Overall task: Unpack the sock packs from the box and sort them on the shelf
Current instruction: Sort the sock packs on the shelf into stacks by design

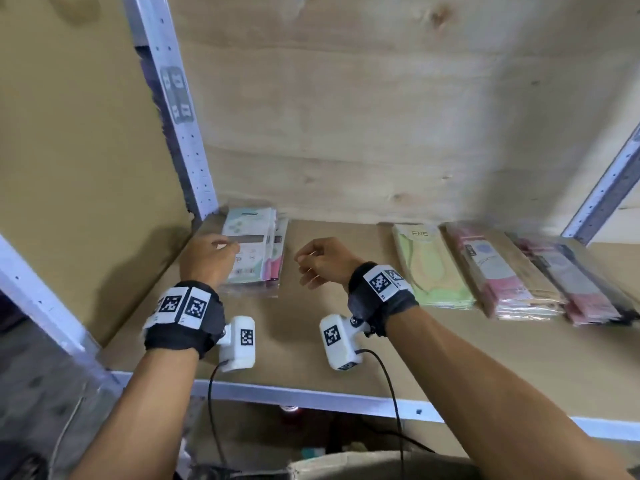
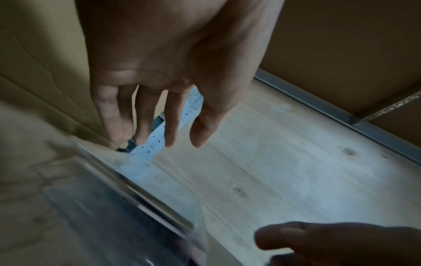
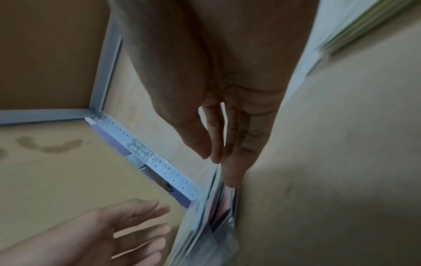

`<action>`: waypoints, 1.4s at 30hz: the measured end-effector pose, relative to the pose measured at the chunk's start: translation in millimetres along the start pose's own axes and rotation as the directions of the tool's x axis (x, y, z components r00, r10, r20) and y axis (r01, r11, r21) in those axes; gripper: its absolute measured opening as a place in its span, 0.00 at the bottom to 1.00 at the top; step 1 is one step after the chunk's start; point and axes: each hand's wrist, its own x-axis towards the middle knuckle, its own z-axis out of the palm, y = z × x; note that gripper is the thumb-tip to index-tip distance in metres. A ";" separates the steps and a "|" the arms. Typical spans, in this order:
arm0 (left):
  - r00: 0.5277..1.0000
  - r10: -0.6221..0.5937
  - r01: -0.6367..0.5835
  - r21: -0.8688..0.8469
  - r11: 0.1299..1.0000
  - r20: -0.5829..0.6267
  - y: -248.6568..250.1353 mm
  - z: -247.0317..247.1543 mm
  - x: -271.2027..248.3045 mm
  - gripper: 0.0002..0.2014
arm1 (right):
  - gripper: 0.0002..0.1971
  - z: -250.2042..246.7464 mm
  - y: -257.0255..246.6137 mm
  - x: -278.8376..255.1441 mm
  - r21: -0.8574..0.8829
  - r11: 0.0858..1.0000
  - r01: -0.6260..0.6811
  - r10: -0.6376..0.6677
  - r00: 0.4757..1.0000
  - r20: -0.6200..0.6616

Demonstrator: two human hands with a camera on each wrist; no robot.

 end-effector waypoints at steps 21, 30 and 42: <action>0.968 -0.153 0.170 -0.071 0.983 0.201 -22.8 -0.4 1.7 0.04 | 0.07 39.2 7.4 10.1 0.190 0.975 -0.116 0.113 0.993 0.026; 0.954 -0.144 0.184 -0.133 0.974 0.263 -8.7 4.0 -19.3 0.11 | 0.13 21.0 18.2 2.0 0.236 0.964 -0.123 0.133 0.991 -0.024; 0.741 0.043 0.318 -0.408 0.856 0.670 50.9 51.8 -71.6 0.31 | 0.11 -69.5 38.4 -85.2 0.079 0.984 0.161 -0.133 0.950 -0.282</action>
